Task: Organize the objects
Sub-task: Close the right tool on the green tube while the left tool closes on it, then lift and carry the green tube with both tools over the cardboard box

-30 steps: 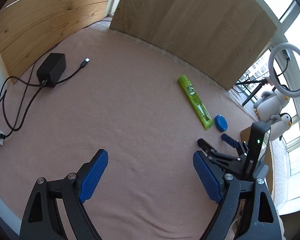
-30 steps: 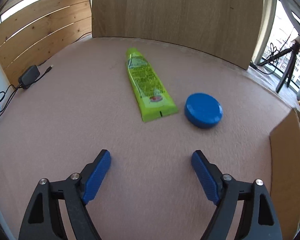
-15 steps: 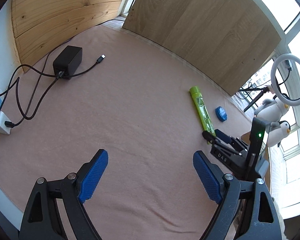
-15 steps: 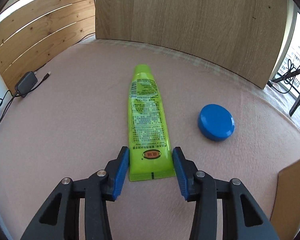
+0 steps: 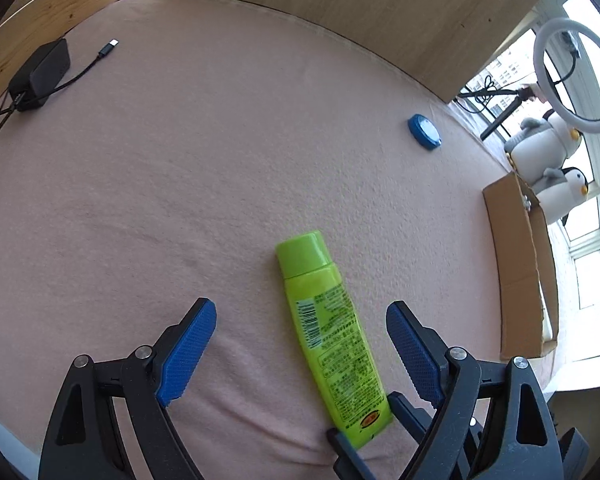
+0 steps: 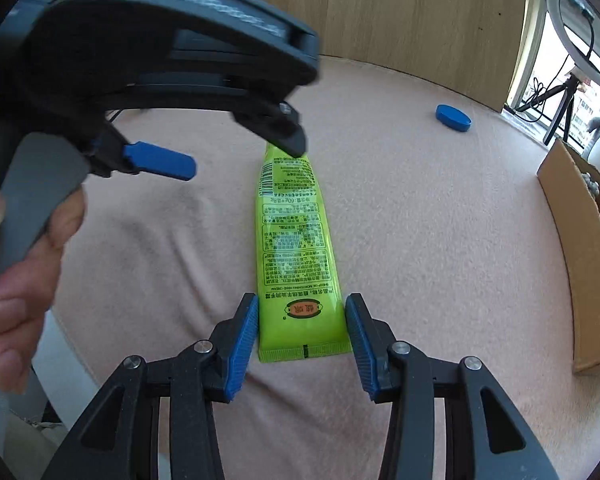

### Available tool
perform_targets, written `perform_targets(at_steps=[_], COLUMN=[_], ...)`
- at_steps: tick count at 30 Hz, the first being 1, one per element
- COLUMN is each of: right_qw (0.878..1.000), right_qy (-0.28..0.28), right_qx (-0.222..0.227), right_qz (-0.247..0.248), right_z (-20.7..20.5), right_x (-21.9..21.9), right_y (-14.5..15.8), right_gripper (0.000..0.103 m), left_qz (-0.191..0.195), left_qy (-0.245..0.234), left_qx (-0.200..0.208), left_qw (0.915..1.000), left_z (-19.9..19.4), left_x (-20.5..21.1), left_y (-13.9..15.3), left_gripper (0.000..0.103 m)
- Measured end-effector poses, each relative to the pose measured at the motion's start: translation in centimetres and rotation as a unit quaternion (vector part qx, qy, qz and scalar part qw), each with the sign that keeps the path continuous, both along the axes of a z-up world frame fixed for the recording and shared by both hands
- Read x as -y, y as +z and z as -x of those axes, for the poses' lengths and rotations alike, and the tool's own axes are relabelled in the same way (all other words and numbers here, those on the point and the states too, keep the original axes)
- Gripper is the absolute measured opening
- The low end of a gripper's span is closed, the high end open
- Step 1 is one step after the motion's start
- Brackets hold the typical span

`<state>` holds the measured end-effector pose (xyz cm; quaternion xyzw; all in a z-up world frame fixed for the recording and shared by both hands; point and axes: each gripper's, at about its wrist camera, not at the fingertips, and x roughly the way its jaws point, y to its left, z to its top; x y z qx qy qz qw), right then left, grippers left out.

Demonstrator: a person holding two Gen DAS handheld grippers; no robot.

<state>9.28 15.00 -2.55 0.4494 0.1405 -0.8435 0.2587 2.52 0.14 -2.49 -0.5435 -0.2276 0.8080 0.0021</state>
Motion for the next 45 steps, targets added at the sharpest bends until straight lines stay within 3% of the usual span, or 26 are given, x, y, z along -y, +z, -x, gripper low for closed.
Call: perform_targets(at_steps=[3, 6, 8, 9, 28, 45], right_qw=[1.0, 1.0, 1.0, 1.0, 1.0, 0.997], right_qy=[0.008, 0.013, 0.014, 0.013, 0.015, 0.012], right_qx=[-0.001, -0.004, -0.006, -0.007, -0.013, -0.07], right_qz=[0.001, 0.003, 0.005, 0.006, 0.009, 0.02], right_z=[0.0, 0.1, -0.1, -0.1, -0.1, 1.4], right_x=[0.0, 0.0, -0.1, -0.1, -0.4, -0.9], right_y=[0.0, -0.1, -0.1, -0.1, 0.1, 3.9], right_gripper=[0.04, 0.04, 0.04, 0.04, 0.039, 0.039], left_qz=[0.014, 0.032, 0.04, 0.045, 0.024, 0.029], left_qy=[-0.006, -0.018, -0.029, -0.03, -0.031, -0.035], left_qx=[-0.003, -0.011, -0.009, -0.009, -0.023, -0.085], left_qw=[0.9999, 0.9993, 0.9987, 0.9985, 0.999, 0.9954], left_z=[0.4, 1.1, 1.6, 1.9, 2.9, 2.9], left_x=[-1.1, -1.8, -2.2, -2.2, -2.0, -1.6], left_y=[-0.6, -0.6, -0.7, -0.7, -0.2, 6.5], left_gripper=[0.085, 0.072, 0.048, 0.045, 0.039, 0.039])
